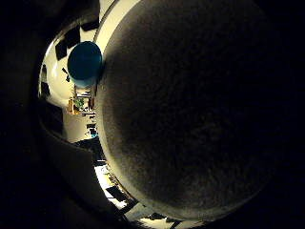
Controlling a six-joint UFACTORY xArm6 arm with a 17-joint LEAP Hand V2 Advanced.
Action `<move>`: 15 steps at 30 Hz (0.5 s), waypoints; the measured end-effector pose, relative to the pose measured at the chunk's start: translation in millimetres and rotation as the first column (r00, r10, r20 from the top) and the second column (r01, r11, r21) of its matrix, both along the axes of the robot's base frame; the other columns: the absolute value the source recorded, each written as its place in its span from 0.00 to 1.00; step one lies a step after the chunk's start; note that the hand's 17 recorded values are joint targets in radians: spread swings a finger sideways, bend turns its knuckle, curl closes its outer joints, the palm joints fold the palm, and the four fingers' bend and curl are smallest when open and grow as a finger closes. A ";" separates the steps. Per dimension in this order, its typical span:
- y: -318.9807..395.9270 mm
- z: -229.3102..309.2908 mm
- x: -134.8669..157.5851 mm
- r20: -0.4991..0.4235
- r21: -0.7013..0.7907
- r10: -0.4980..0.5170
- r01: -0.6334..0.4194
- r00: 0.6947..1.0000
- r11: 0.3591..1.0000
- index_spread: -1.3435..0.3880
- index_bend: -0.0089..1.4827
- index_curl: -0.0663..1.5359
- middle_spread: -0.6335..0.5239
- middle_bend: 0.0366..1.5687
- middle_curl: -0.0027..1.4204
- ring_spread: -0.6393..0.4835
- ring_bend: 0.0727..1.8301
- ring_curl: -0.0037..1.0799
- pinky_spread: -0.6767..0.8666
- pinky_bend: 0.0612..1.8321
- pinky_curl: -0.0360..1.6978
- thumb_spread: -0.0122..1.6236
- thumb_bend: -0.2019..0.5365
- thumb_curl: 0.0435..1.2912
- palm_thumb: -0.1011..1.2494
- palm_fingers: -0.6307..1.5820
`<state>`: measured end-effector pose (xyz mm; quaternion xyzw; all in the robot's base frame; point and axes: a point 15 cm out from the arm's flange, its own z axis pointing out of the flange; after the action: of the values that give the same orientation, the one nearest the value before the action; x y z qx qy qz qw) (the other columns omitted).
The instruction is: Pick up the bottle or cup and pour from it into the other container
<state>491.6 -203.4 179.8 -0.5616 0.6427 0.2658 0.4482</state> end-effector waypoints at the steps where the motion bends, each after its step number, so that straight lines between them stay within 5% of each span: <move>1: 0.0 2.9 -0.7 0.004 0.003 0.000 0.000 1.000 1.000 0.52 0.33 0.34 0.32 0.58 0.54 0.33 0.63 0.58 0.21 0.61 0.41 0.53 0.24 0.37 0.73 0.76; 10: 0.3 21.4 -0.6 0.034 0.013 -0.002 0.001 0.999 1.000 0.51 0.58 0.59 0.29 0.73 0.70 0.33 0.77 0.73 0.26 0.68 0.60 0.52 0.25 0.43 0.79 0.66; 15: 4.2 36.7 -4.8 0.048 0.022 0.016 -0.017 0.999 1.000 0.52 0.63 0.66 0.30 0.78 0.73 0.34 0.80 0.76 0.27 0.68 0.68 0.52 0.25 0.46 0.83 0.62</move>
<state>486.8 -199.3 216.5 -0.5679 0.6243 0.2633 0.4674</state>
